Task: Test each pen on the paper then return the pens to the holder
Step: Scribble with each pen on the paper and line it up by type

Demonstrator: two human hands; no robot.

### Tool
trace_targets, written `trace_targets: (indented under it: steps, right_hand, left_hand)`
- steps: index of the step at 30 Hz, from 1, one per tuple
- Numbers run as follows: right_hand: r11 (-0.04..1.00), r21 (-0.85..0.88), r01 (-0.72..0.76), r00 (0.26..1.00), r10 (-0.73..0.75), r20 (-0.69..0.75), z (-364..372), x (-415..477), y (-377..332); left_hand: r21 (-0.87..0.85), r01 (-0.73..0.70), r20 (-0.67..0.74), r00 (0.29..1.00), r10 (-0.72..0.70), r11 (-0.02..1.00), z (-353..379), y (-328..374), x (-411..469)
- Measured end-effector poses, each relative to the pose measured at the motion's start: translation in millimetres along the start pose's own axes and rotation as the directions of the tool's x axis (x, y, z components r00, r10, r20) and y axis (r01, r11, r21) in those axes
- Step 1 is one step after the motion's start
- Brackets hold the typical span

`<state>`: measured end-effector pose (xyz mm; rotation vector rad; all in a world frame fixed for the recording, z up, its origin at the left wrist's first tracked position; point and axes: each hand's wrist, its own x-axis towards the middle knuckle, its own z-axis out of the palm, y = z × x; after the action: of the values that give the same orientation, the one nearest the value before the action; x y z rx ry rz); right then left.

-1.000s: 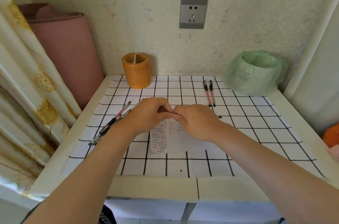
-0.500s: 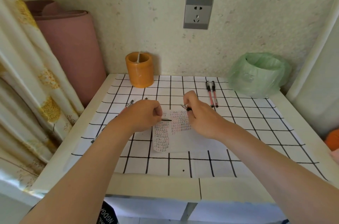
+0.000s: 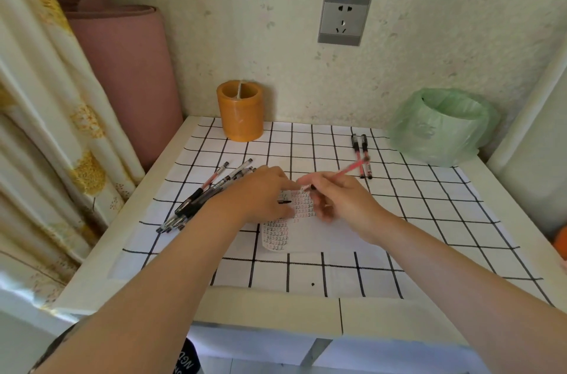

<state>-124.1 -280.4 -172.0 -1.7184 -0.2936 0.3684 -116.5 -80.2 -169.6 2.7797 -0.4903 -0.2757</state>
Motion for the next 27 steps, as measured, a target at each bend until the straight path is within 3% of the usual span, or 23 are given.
trace_targets:
  steps: [8, 14, 27]
  right_hand:
    - [0.983, -0.178, -0.032, 0.999, 0.025, -0.041, 4.4, -4.2, 9.3]
    - [0.945, -0.324, 0.037, 0.999, -0.038, 0.003, 4.2, -0.6, 13.7]
    - [0.942, -0.329, 0.073, 0.997, -0.071, 0.019, 2.8, 3.2, 20.5]
  left_hand:
    - [-0.001, 0.021, 0.040, 0.999, -0.021, 1.000, -3.0, 1.5, 3.1]
    - [-0.008, -0.001, -0.069, 0.998, 0.001, 1.000, 4.5, 5.4, 7.6]
    - [-0.079, 0.025, -0.060, 0.998, -0.029, 0.997, 8.9, 4.1, 16.2]
